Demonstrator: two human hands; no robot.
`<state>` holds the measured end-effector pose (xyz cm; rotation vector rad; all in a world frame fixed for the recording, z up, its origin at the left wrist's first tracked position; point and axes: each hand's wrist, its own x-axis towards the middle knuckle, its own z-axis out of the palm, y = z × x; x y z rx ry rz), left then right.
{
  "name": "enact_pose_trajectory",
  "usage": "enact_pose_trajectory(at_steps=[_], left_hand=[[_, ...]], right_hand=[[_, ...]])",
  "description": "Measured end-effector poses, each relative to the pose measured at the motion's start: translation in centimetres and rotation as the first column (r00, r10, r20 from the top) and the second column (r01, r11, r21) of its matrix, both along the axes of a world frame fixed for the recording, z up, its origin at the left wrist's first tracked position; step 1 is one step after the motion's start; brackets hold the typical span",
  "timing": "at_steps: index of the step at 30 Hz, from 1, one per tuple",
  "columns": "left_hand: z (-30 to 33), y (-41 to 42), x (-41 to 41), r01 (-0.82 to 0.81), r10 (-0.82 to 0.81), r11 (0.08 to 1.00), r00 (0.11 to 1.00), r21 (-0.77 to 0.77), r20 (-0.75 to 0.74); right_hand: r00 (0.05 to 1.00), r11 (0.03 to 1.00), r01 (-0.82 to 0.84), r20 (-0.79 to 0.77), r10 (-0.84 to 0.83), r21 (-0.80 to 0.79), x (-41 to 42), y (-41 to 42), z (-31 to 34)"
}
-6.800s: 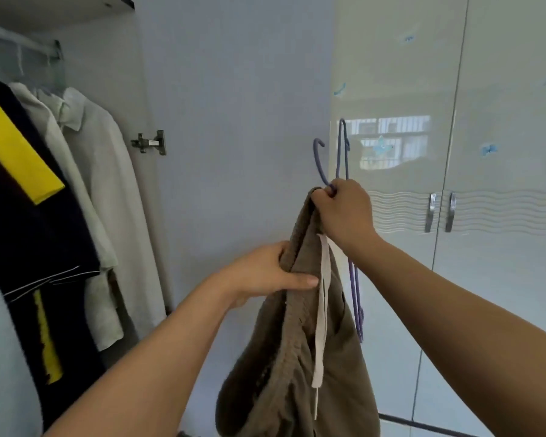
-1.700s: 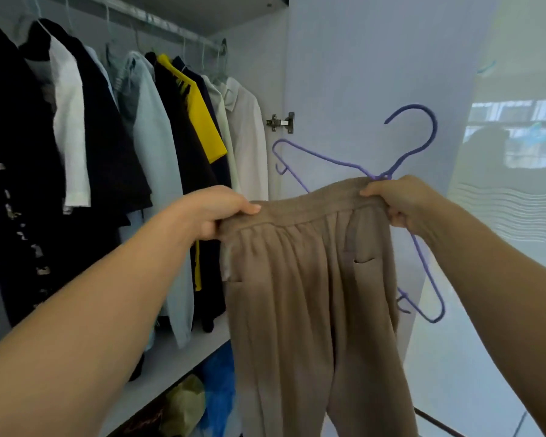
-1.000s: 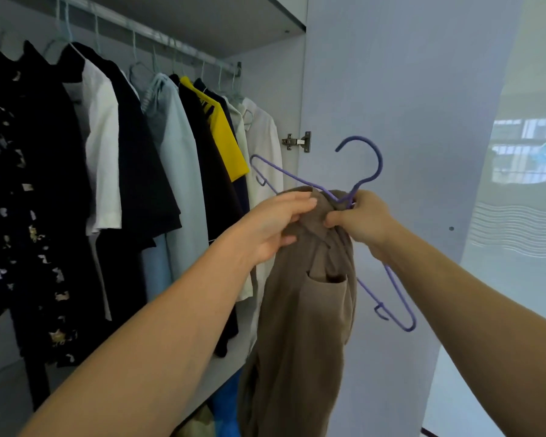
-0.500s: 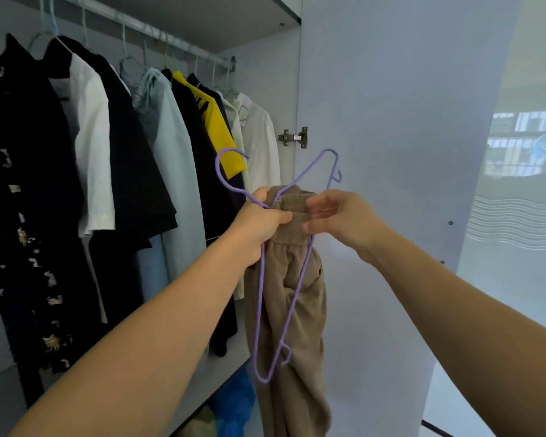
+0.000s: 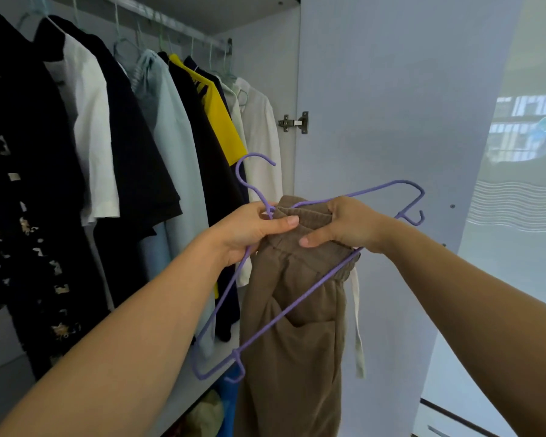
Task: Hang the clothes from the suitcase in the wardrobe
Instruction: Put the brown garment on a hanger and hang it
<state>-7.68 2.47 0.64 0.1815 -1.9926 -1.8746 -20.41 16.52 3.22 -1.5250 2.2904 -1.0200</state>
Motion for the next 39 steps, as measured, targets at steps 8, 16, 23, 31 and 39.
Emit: enact_pose_trajectory(at_steps=[8,16,23,31,39], left_hand=[[-4.2,-3.3,3.8,-0.128,0.184,0.888,0.979,-0.441,0.087],[-3.0,-1.3,2.8,-0.089,0.4,0.719,0.865,-0.69,0.304],[-4.9,1.0,2.3,0.246,0.739,0.135,0.62,-0.96,0.263],[-6.9,0.1,2.4,0.153,0.835,0.308,0.43,-0.939,0.344],[-1.9,1.4,2.5,-0.454,0.6,0.79,0.709,-0.412,0.369]], right_hand=[[0.936,0.917,0.315,0.242,-0.257,-0.246,-1.9,0.1,0.0],[0.907,0.983,0.067,-0.421,0.011,0.169,0.8,0.5,-1.7],[0.866,0.848,0.17,-0.335,-0.371,-0.502,-1.4,2.0,1.3],[0.786,0.679,0.155,-0.326,-0.525,-0.718,-3.1,7.4,9.1],[0.992,0.978,0.014,-0.122,-0.04,-0.206,-5.1,14.0,6.0]])
